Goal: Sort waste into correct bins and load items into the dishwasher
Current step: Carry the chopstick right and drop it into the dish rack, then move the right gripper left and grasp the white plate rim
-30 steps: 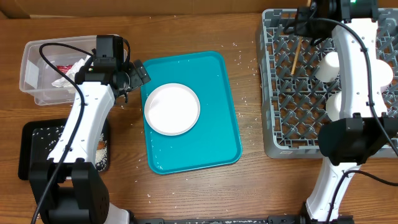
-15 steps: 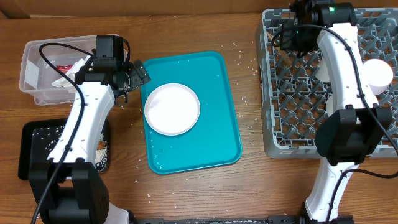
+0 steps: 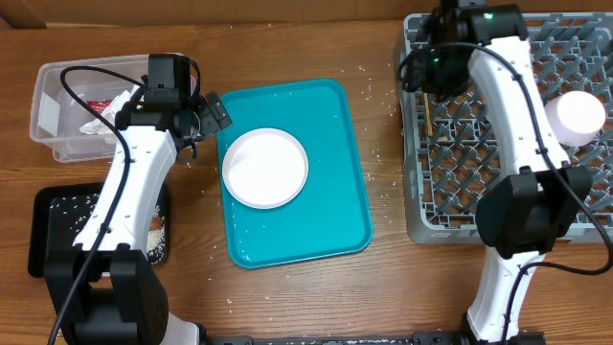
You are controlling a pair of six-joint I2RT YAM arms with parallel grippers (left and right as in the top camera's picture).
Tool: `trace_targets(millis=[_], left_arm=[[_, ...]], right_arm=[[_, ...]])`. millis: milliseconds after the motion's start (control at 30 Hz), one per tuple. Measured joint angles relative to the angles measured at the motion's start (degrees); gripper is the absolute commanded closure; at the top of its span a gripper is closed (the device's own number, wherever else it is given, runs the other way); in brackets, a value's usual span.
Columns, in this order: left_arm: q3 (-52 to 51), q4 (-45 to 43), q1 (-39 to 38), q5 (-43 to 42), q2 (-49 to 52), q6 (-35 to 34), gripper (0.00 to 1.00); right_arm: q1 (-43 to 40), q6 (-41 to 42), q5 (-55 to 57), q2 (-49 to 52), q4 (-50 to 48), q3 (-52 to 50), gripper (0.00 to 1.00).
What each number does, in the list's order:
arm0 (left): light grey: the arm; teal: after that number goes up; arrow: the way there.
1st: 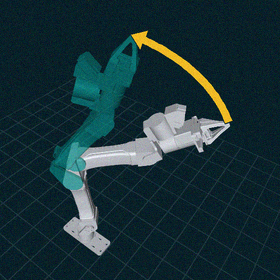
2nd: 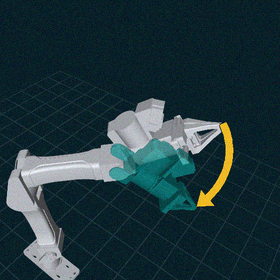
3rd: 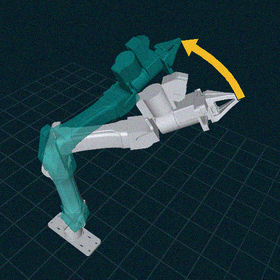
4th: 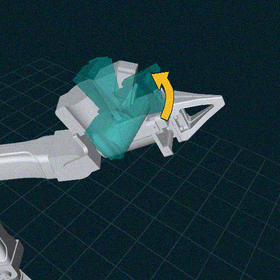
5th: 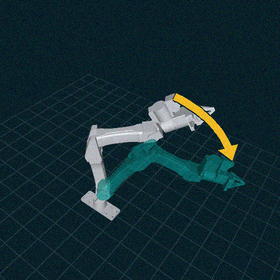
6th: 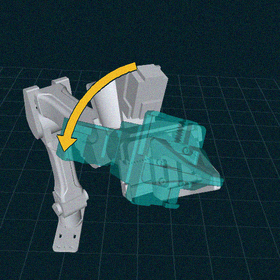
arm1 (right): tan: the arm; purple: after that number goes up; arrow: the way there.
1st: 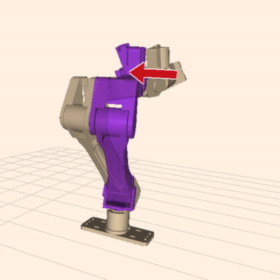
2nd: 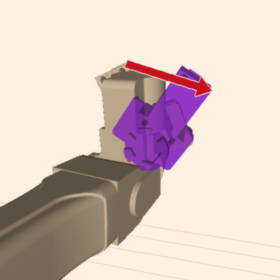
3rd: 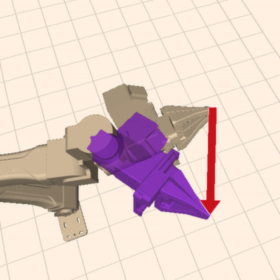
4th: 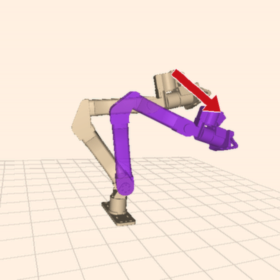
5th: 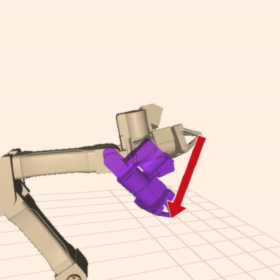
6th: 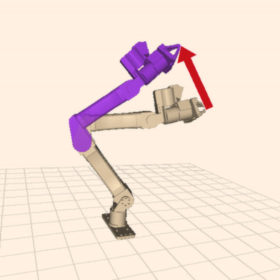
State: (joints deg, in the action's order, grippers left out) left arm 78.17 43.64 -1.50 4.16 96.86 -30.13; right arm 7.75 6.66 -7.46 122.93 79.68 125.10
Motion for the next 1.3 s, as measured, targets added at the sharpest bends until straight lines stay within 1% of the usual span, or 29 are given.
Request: trace_targets(millis=[33, 100, 133, 167, 200, 267, 400, 533, 600, 700, 867, 900, 967, 1033, 1167, 1200, 1300], left_arm=[[0.0, 0.0, 0.0, 0.0, 0.0, 0.0, 0.0], [0.0, 0.0, 0.0, 0.0, 0.0, 0.0, 0.0], [0.0, 0.0, 0.0, 0.0, 0.0, 0.0, 0.0], [0.0, 0.0, 0.0, 0.0, 0.0, 0.0, 0.0], [0.0, 0.0, 0.0, 0.0, 0.0, 0.0, 0.0], [0.0, 0.0, 0.0, 0.0, 0.0, 0.0, 0.0], [0.0, 0.0, 0.0, 0.0, 0.0, 0.0, 0.0], [0.0, 0.0, 0.0, 0.0, 0.0, 0.0, 0.0], [0.0, 0.0, 0.0, 0.0, 0.0, 0.0, 0.0], [0.0, 0.0, 0.0, 0.0, 0.0, 0.0, 0.0], [0.0, 0.0, 0.0, 0.0, 0.0, 0.0, 0.0], [0.0, 0.0, 0.0, 0.0, 0.0, 0.0, 0.0], [0.0, 0.0, 0.0, 0.0, 0.0, 0.0, 0.0], [0.0, 0.0, 0.0, 0.0, 0.0, 0.0, 0.0], [0.0, 0.0, 0.0, 0.0, 0.0, 0.0, 0.0], [0.0, 0.0, 0.0, 0.0, 0.0, 0.0, 0.0], [0.0, 0.0, 0.0, 0.0, 0.0, 0.0, 0.0]], right_arm=[[0.6, 0.4, -0.4, -0.2, 0.4, 0.0, 0.46], [1.9, 1.1, -1.9, -0.6, 1.1, 0.0, 0.41], [2.7, 1.3, -2.9, -0.8, 1.5, 0.0, 0.38], [3.6, 1.6, -4.0, -0.9, 2.0, 0.0, 0.33], [4.5, 1.9, -4.9, -0.9, 2.4, 0.1, 0.23], [7.0, 2.1, -6.2, -0.9, 2.9, 0.0, 0.0], [13.2, 2.3, -7.4, -0.9, 1.0, 0.0, 0.0], [20.0, 3.9, -6.8, -1.3, -4.9, -3.4, 0.0], [22.7, 6.6, -5.0, -1.6, -7.9, -7.1, 0.0], [25.0, 11.6, -2.0, -1.8, -15.4, -14.8, 0.0], [25.8, 17.0, 0.5, -1.8, -27.4, -27.1, 0.0], [25.8, 17.8, 0.7, -1.8, -29.1, -29.3, 0.0], [25.8, 19.3, 1.1, -1.8, -31.6, -32.6, 0.07], [25.9, 20.6, 1.4, -1.8, -33.6, -34.8, 0.1], [26.5, 21.8, 2.6, -1.8, -35.6, -36.7, 0.18], [26.9, 22.1, 2.9, -1.8, -35.8, -36.7, 0.23], [28.5, 22.7, 4.1, -1.8, -37.0, -36.8, 0.48]])
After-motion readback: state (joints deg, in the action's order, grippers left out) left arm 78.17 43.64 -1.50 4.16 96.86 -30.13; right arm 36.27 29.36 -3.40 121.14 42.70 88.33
